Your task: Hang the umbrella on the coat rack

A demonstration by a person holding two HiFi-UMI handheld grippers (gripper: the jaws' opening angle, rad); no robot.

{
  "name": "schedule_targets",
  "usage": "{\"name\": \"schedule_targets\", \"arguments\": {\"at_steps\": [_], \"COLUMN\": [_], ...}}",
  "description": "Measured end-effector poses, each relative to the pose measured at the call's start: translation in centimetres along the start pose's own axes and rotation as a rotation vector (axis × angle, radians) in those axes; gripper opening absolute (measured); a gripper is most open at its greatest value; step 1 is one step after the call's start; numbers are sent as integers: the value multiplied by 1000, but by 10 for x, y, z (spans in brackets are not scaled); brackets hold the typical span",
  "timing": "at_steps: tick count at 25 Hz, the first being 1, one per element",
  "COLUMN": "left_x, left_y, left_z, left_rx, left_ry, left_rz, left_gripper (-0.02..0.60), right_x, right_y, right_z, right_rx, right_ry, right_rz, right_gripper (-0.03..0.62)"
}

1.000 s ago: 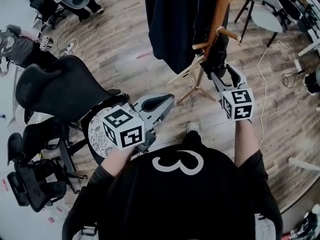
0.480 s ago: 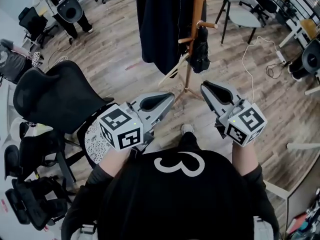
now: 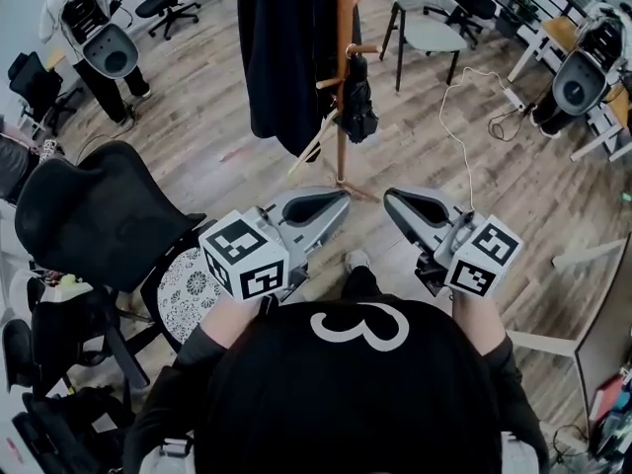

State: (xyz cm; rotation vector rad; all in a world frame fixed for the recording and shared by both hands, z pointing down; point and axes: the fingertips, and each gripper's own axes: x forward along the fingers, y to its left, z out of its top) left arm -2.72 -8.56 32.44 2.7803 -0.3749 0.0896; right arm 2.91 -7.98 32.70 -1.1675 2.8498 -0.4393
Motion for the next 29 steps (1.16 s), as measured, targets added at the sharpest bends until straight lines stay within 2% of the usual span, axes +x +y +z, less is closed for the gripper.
{"name": "schedule_targets", "arguments": {"at_steps": [5, 10, 17, 29], "left_x": [6, 10, 17, 14], "left_y": [-15, -18, -21, -8], "left_z": [1, 2, 0, 2], "left_rx": [14, 15, 19, 14], "left_ry": [0, 7, 25, 30], "left_rz": [-39, -53, -75, -62], "left_gripper": [16, 17, 17, 17], "right_x": [-14, -19, -23, -10], "right_y": [5, 10, 8, 3], "right_z": [-10, -8, -4, -3], "right_rx": [-7, -19, 40, 30], "right_ry": [48, 58, -4, -6], "right_rz": [-53, -61, -24, -2], "right_gripper": [26, 26, 26, 25]}}
